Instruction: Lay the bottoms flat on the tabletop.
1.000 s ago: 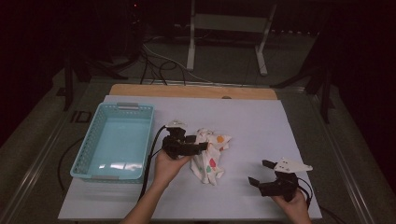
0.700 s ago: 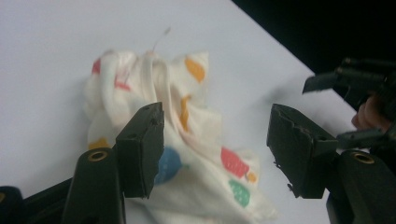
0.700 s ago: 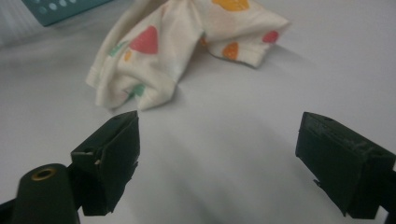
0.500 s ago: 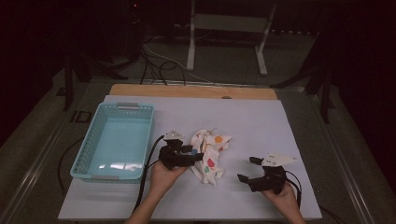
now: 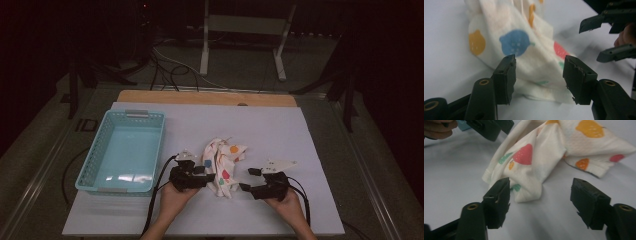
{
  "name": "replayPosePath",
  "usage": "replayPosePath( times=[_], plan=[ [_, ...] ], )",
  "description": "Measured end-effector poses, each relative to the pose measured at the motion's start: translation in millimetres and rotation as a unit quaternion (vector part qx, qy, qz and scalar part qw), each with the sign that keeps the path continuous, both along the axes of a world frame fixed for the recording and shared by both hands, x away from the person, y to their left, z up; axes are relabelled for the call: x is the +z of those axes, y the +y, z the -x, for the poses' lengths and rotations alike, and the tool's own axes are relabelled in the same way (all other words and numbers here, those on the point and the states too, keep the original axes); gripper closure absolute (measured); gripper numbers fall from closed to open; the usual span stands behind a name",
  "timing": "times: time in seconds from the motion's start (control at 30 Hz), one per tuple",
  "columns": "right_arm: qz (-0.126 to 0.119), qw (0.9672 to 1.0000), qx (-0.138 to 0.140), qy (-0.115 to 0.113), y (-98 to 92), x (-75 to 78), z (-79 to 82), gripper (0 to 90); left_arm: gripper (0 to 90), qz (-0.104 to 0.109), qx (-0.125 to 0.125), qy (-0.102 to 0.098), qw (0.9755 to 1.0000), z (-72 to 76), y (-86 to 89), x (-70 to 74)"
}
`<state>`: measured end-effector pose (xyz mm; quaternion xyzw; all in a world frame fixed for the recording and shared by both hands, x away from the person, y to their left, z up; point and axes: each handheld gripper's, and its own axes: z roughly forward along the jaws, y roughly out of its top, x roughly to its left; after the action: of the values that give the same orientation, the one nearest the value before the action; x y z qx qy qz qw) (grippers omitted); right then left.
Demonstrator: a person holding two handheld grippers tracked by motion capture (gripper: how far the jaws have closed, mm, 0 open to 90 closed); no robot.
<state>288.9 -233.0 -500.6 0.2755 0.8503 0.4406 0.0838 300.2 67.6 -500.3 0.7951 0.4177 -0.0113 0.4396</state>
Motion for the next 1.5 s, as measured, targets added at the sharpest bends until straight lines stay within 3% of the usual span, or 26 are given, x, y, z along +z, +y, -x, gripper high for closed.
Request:
replayPosePath(
  times=[0.2,0.43,0.6,0.67,0.93,1.23,1.5],
  plan=[
    [0.005,0.9997,0.016,0.016,8.1,-8.8,-5.4,45.9,55.4,-0.011,-0.004,0.009,0.9999,1.6,0.9,-8.0],
    [0.022,0.9986,0.030,0.038,16.6,-20.0,-9.0,60.2,65.7,-0.048,-0.007,0.011,0.9988,4.5,-3.5,-21.1],
    [0.026,0.9978,0.039,0.047,16.9,-23.0,-9.6,79.9,82.6,-0.069,-0.002,-0.003,0.9976,6.4,-7.7,-21.2],
    [0.028,0.9977,0.040,0.048,15.2,-21.9,-9.9,83.5,87.0,-0.066,-0.005,0.003,0.9978,6.4,-7.8,-21.1],
    [0.019,0.9980,0.033,0.051,-3.8,-9.2,-2.3,84.5,89.7,-0.056,-0.020,-0.008,0.9982,15.8,-3.5,-7.2],
    [0.036,0.9980,0.020,0.047,-26.6,4.4,14.1,84.5,89.8,-0.047,-0.026,-0.011,0.9985,30.7,6.4,3.5],
    [0.040,0.9964,0.004,0.075,-47.1,-5.6,33.0,84.5,89.7,-0.053,-0.035,-0.001,0.9980,42.4,11.5,0.6]
  ],
)
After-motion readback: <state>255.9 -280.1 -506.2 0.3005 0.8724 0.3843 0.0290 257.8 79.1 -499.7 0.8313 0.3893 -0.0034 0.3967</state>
